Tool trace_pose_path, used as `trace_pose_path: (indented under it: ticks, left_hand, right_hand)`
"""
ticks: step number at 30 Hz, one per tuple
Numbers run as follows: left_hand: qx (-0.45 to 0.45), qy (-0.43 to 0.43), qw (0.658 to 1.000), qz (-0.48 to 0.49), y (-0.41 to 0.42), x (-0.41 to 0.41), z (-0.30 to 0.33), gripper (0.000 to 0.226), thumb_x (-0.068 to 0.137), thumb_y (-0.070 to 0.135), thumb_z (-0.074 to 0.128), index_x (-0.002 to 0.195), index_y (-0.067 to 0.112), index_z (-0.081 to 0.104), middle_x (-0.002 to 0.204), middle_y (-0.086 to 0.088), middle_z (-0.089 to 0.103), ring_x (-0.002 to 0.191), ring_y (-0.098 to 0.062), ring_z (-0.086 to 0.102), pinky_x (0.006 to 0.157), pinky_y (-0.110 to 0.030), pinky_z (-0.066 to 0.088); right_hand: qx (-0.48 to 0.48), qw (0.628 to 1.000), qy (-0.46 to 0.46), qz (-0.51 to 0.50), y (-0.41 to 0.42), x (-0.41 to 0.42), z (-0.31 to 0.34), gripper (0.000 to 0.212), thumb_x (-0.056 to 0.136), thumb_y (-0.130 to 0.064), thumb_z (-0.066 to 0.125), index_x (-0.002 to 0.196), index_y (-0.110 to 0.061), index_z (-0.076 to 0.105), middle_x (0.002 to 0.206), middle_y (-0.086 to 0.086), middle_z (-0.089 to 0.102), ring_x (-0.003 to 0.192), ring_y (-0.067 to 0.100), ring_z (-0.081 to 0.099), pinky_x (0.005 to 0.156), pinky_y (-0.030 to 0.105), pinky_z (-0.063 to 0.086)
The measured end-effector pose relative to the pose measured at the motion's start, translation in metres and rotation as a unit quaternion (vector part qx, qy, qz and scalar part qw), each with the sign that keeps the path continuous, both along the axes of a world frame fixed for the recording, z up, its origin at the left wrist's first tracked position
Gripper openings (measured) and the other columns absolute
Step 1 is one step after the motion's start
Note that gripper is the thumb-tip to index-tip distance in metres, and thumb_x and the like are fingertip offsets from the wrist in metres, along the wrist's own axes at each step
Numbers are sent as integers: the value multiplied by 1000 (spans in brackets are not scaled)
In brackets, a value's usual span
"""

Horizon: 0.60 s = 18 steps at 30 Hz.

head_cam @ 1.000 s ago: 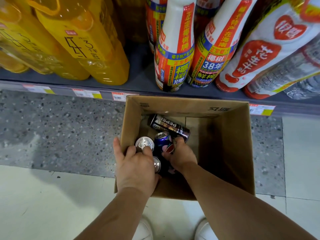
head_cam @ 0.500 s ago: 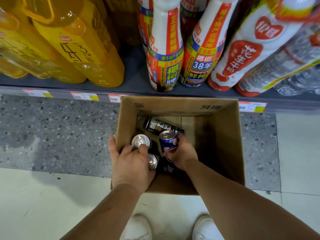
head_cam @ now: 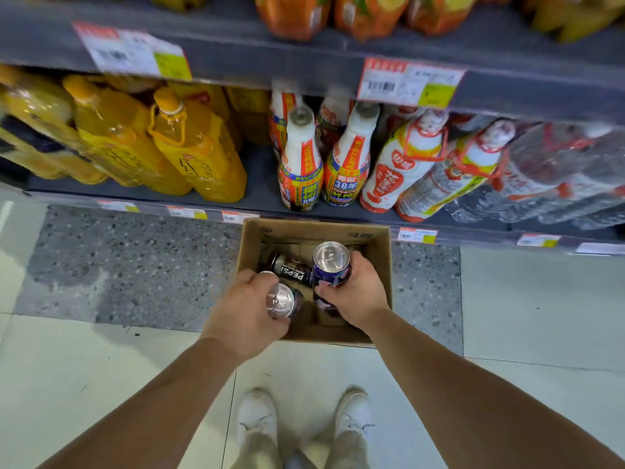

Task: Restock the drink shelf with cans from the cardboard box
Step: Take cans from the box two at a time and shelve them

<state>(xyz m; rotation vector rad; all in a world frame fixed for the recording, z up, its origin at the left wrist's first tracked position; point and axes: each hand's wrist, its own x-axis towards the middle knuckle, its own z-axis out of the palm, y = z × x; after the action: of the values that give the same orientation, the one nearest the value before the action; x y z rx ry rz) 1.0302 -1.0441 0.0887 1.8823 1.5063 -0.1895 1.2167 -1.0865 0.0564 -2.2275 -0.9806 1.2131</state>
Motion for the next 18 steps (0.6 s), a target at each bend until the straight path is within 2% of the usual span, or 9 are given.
trace_pose_path:
  ticks: [3,6,10,13,15,18]
  left_hand:
    - [8,-31,999,0,3,0,57,59,62,27,78,118,24,59,114,-2,58,95,-22,60,80,-25,47]
    - [15,-36,999,5,4,4,123,61,65,27,79,123,23,58,110,-2,68,99,-24,63,81,-25,47]
    - [36,-52,998,-27,5,15,223,62,62,35,77,120,27,57,109,4,68,100,-21,63,77,-22,41]
    - [35,-89,994,-47,6,21,298,66,58,38,78,119,28,55,113,5,64,96,-14,58,75,-23,40]
    - [47,-112,990,-66,6,27,349,65,60,40,80,119,29,55,114,4,62,100,-17,59,77,-28,44]
    - [84,-132,981,-112,6,39,419,69,68,41,79,130,25,52,129,2,58,115,-19,55,93,-31,45]
  right_hand:
    - [28,999,6,-17,-6,3,56,52,66,-18,84,108,-21,52,113,0,60,96,14,55,81,23,43]
    - [48,998,18,-40,-14,5,123,59,64,-20,85,114,-19,55,114,2,62,104,20,59,90,34,50]
    - [89,994,28,-52,-26,11,223,63,66,-17,85,121,-19,53,117,-1,61,107,17,57,94,33,47]
    - [119,989,54,-69,-37,16,302,61,71,-9,82,123,-18,51,108,-9,60,100,10,56,86,22,41]
    - [137,986,51,-74,-47,22,352,61,73,-8,81,125,-17,51,103,-9,62,98,12,59,80,21,42]
    - [170,981,41,-81,-64,39,419,57,75,-5,80,124,-12,52,94,-14,62,79,3,61,65,14,45]
